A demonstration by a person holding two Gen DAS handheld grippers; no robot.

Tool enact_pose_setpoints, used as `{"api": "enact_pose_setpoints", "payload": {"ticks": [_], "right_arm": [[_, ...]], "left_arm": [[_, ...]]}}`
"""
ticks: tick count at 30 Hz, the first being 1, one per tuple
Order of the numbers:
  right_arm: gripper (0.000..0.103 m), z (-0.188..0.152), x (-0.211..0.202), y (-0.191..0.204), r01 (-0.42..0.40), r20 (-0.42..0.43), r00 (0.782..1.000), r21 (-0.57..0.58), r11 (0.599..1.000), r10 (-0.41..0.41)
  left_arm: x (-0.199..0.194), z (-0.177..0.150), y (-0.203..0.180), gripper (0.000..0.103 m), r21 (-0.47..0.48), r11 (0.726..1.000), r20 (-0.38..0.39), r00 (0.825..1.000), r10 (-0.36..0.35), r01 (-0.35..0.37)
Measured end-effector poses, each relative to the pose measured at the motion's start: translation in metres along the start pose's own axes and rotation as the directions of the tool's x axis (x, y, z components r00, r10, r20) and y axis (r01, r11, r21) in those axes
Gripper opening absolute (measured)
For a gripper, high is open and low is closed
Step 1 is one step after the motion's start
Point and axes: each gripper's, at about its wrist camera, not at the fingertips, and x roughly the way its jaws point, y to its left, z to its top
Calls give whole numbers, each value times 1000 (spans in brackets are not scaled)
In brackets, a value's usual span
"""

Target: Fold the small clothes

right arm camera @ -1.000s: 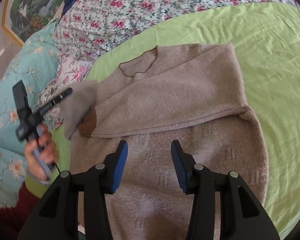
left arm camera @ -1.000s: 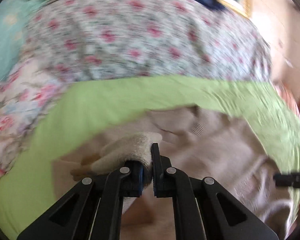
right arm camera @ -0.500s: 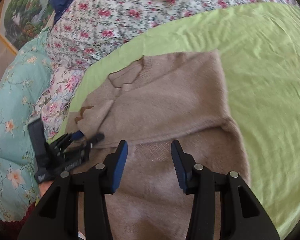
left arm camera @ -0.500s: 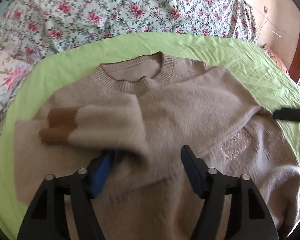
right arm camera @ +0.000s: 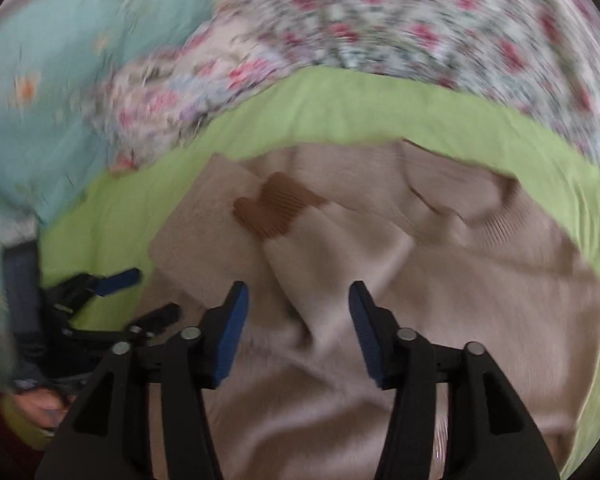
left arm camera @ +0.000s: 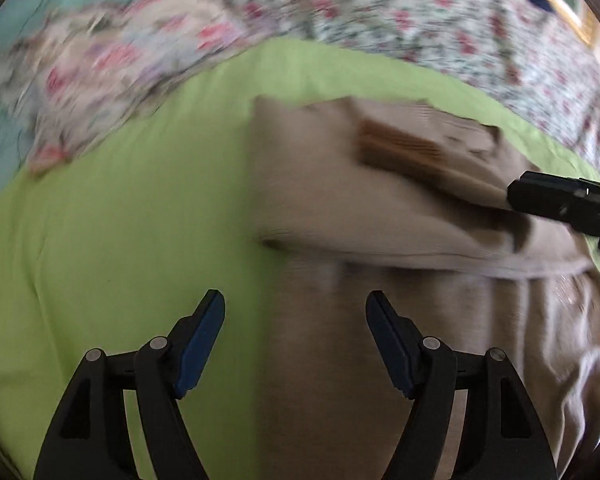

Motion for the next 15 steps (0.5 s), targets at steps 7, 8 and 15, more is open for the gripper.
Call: {"api": "enact_pose_setpoints", "payload": {"ticks": [7,8,15], "right_arm": [[22,5,44,-11,114,-48,992,6,993,-113],[15,4,39,-18,100,-36,995,43,994,-98],[12,-40,-54,-121,-11,171,982,474,881,-80]], "left_arm": [[20,17,4,75,-10,1000,-13,1000,25,-25],[21,21,3,75,-16,999,-10,1000,28,-28],[30,35,5,75,-48,998,1,999,41,-41]]}}
